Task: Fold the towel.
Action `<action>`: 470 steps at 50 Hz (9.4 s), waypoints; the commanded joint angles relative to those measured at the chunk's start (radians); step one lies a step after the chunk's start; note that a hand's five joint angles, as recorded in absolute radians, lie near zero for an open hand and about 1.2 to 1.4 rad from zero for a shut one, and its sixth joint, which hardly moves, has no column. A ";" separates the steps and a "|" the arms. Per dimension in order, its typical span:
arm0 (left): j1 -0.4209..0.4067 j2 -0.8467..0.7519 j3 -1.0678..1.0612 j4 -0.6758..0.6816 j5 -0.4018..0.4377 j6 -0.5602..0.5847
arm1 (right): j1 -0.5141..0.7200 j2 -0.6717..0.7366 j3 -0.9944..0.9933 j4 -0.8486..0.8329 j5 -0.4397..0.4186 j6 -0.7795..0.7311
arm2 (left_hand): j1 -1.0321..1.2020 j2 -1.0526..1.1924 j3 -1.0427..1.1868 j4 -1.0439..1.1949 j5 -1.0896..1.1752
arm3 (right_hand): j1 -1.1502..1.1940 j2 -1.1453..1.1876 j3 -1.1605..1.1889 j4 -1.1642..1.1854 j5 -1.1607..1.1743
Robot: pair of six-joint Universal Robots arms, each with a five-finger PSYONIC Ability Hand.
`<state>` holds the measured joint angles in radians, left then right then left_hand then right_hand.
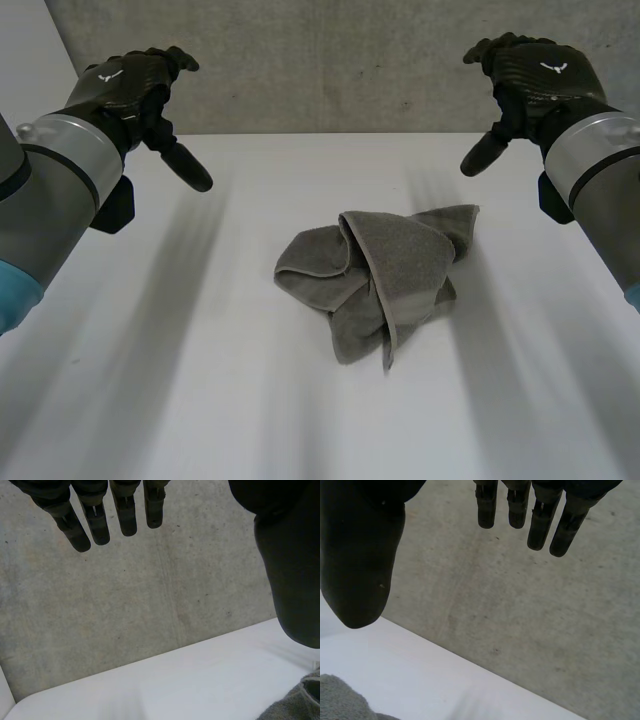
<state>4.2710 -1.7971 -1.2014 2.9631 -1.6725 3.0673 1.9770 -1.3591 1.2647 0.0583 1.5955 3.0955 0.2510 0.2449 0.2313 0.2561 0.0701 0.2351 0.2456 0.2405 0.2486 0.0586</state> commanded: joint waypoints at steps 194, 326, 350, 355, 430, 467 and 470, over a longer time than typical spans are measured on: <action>0.026 -0.226 -0.145 0.220 0.416 0.128 | -0.099 0.305 -0.421 0.772 -0.453 -0.600 | 1.145 1.151 1.165 1.140 1.152 | 1.161 1.151 1.156 1.148 1.163; -0.177 -0.512 0.026 0.292 0.103 0.136 | -0.083 0.176 0.211 0.241 -0.336 -0.479 | 0.394 0.400 0.413 0.389 0.400 | 1.161 1.151 1.156 1.148 1.163; -0.154 -0.505 -0.018 0.321 0.048 0.257 | -0.081 0.176 0.219 0.238 -0.336 -0.480 | 0.793 0.799 0.813 0.788 0.800 | 1.161 1.151 1.156 1.148 1.163; -0.154 -0.519 0.002 0.313 0.137 0.265 | -0.083 0.178 0.197 0.238 -0.336 -0.482 | 1.145 1.151 1.165 1.140 1.152 | 1.161 1.151 1.156 1.148 1.163; 0.182 -0.209 -0.613 0.798 0.438 0.525 | -0.089 0.272 0.246 0.060 -0.485 -0.431 | 1.145 1.151 1.165 1.140 1.152 | 0.828 0.817 0.822 0.814 0.830; 0.196 -0.212 -0.636 0.800 0.439 0.489 | -0.113 0.120 0.570 -0.273 -0.232 -0.121 | 1.145 1.151 1.165 1.140 1.152 | 0.454 0.443 0.448 0.440 0.455; 0.199 -0.216 -0.636 0.801 0.439 0.489 | -0.133 0.123 0.573 -0.297 -0.230 -0.120 | 1.145 1.151 1.165 1.140 1.152 | 0.837 0.827 0.832 0.824 0.839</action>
<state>4.4675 -2.0101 -1.8376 3.7629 -1.2325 3.5566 1.8675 -1.2424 1.8374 -0.2015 1.3632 2.9585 1.3563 1.3603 1.3821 1.3547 1.1945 0.7235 0.7150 0.7132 0.7141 0.5475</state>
